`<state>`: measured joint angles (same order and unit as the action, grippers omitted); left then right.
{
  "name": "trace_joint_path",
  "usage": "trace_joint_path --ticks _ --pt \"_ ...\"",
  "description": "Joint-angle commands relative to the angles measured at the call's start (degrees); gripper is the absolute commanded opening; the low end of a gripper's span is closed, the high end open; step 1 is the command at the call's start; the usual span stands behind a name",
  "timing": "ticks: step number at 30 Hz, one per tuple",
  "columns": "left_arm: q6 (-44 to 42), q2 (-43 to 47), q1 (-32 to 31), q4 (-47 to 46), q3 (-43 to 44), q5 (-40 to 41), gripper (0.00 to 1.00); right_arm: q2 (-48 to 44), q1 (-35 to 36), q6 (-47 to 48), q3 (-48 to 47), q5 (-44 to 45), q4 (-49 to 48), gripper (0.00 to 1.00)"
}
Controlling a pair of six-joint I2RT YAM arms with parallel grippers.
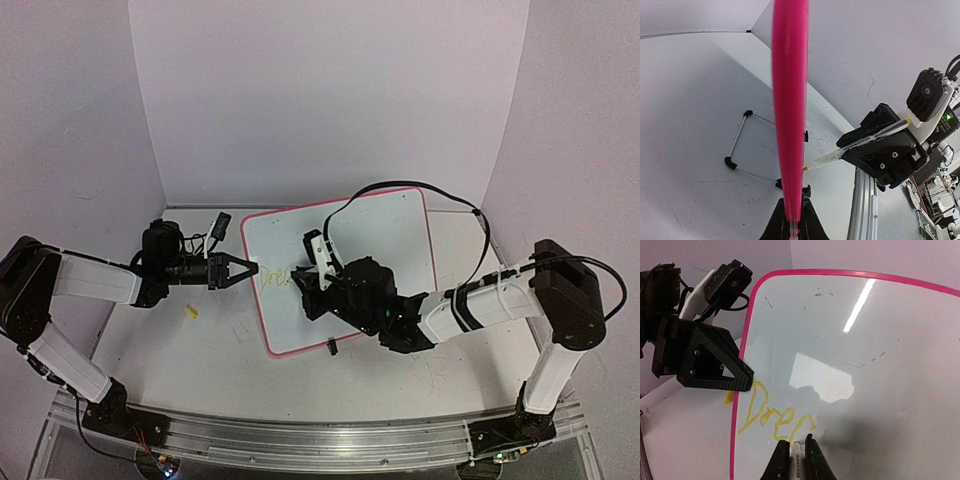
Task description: Write a sentence on the whiteboard
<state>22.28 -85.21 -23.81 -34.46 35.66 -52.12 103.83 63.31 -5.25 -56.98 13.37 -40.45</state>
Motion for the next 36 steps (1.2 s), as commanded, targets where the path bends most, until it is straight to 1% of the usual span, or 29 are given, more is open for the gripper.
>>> trace_joint_path --ticks 1,23,28,36 --pt "-3.1 -0.4 -0.8 0.0 1.6 -0.5 0.0 0.2 -1.4 0.9 -2.5 4.8 -0.7 0.0" --pt "-3.1 -0.7 -0.8 -0.1 2.0 -0.6 0.0 0.2 -1.8 1.8 -3.4 4.8 -0.7 0.0" --pt "-3.0 -0.7 -0.9 -0.1 2.1 -0.7 0.0 0.3 -1.7 1.1 -2.0 3.2 0.0 0.0" --pt "-3.0 -0.7 -0.8 0.0 2.2 -0.4 0.0 0.1 -1.1 0.3 0.1 2.9 0.6 0.0"
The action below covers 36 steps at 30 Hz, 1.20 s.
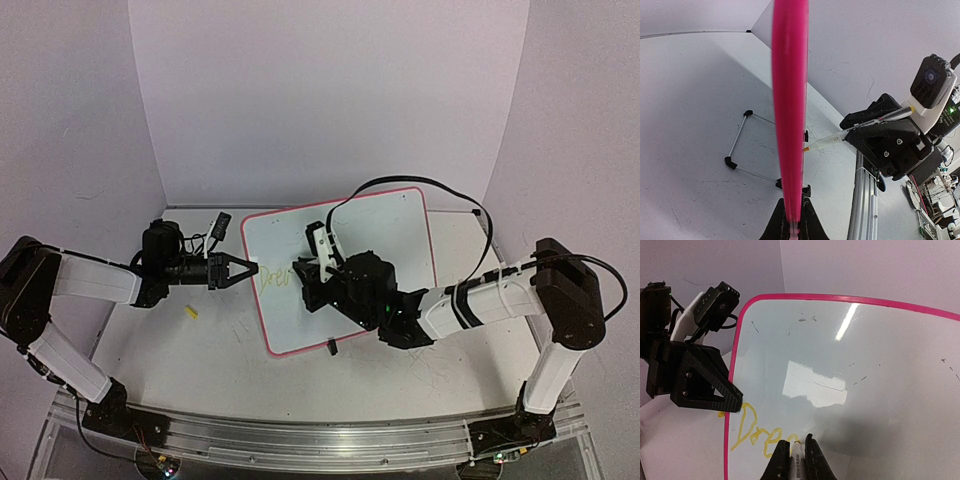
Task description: Write a sentence on the whiteboard
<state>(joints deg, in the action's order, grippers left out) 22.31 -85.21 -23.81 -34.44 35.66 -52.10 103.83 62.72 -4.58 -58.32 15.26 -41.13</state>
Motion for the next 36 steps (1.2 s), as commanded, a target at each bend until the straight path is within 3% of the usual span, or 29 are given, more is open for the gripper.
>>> trace_joint_path --ticks 1,17,29,36 --pt "-3.0 -0.7 -0.8 0.0 2.2 -0.5 0.0 0.1 -0.4 -0.5 1.4 0.9 1.4 0.0" --pt "-3.1 -0.3 -0.8 0.0 1.9 -0.5 0.0 0.0 -0.1 -1.7 2.5 -0.1 2.8 0.0" --pt "-3.2 -0.4 -0.8 0.1 1.7 -0.3 0.0 -2.0 -0.1 -0.6 3.6 5.9 2.8 0.0" --pt "-3.3 -0.4 -0.8 0.2 1.6 -0.3 0.0 -4.3 0.0 0.1 5.0 2.2 0.1 0.0"
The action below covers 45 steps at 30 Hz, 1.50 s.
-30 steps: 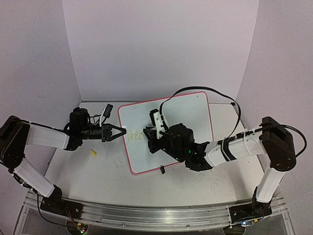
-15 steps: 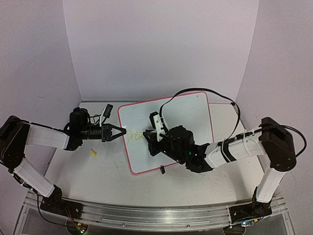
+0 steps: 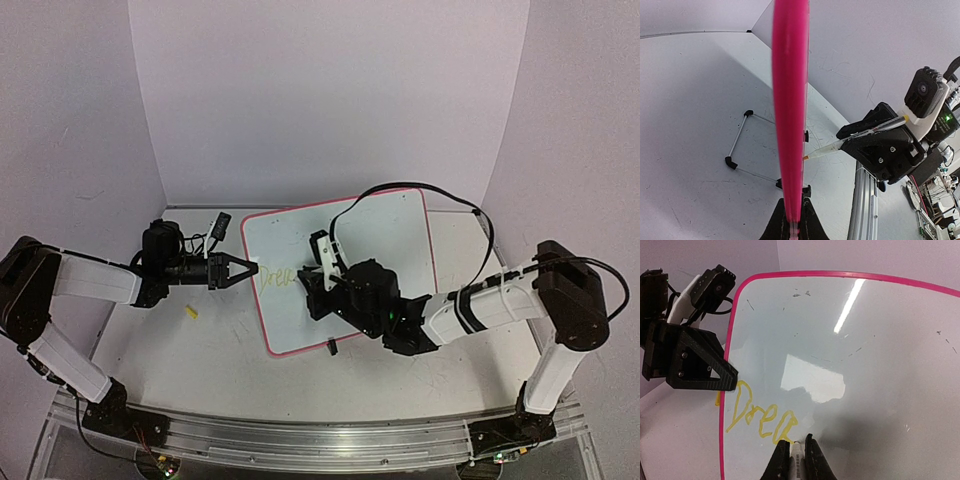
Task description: Write a sentence on the whiteboard
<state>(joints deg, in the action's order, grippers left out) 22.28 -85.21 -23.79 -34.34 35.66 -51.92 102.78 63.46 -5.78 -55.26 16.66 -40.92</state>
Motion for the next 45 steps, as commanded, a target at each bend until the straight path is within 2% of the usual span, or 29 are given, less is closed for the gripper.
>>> trace_joint_path --ticks 1,6,11,18,45 --pt "-3.3 -0.4 -0.9 0.1 1.5 -0.4 0.0 -5.0 -0.8 1.4 2.8 -1.4 -1.3 0.0" --pt "-3.6 -0.7 -0.8 0.1 1.6 -0.2 0.0 -12.3 -0.8 3.4 6.0 -11.7 -6.8 0.0" --pt "-4.5 -0.7 -0.9 0.2 1.6 -0.3 0.0 -11.7 -2.9 5.3 5.1 -19.2 -5.0 0.0" --pt "-4.9 -1.3 -1.6 0.4 1.3 -0.1 0.0 -11.3 -3.1 10.0 3.0 -16.7 -3.0 0.0" --pt "-5.7 -0.8 -2.0 2.4 2.3 0.9 0.0 -6.7 -2.4 7.6 1.9 -13.5 0.8 0.0"
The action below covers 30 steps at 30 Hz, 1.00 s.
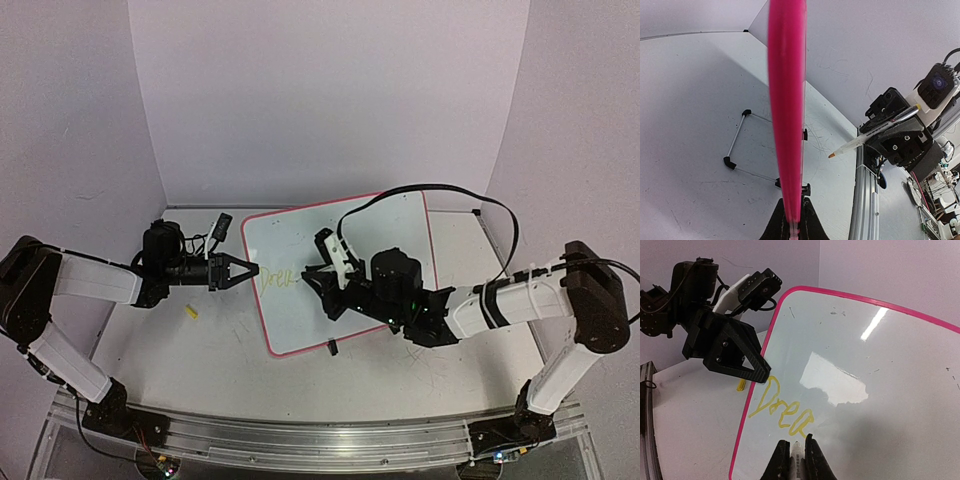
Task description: Write a sentence on the whiteboard
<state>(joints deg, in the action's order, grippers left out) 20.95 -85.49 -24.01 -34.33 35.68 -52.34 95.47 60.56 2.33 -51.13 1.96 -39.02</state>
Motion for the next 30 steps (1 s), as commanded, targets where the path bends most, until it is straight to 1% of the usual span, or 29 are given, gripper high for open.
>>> trace_joint_path --ticks 1,9,15,17,24,26,30 --pt "-4.3 -0.5 -1.7 2.3 2.4 1.3 0.0 0.5 0.7 -0.5 -2.3 1.1 -1.1 0.0" --pt "-4.3 -0.8 -2.0 2.7 2.8 1.5 0.0 0.3 1.8 0.6 -3.2 -0.1 -1.1 0.0" --pt "-4.2 -0.2 -2.0 3.2 2.9 1.7 0.0 -0.7 1.9 -0.6 -2.2 8.3 -3.0 0.0" --pt "-4.3 0.0 -2.1 3.3 2.8 1.7 0.0 -0.7 1.9 -0.3 -2.1 8.8 -3.9 0.0" --pt "-4.4 -0.1 -2.1 3.8 3.2 1.4 0.0 2.4 1.9 1.3 -5.5 6.2 -2.9 0.0" --pt "-4.5 0.0 -2.1 3.9 3.1 1.4 0.0 3.3 1.9 1.3 -6.7 7.2 -2.2 0.0" --pt "-4.7 0.1 -2.2 4.0 3.2 1.5 0.0 4.3 1.8 1.3 -7.7 12.3 -0.7 0.0"
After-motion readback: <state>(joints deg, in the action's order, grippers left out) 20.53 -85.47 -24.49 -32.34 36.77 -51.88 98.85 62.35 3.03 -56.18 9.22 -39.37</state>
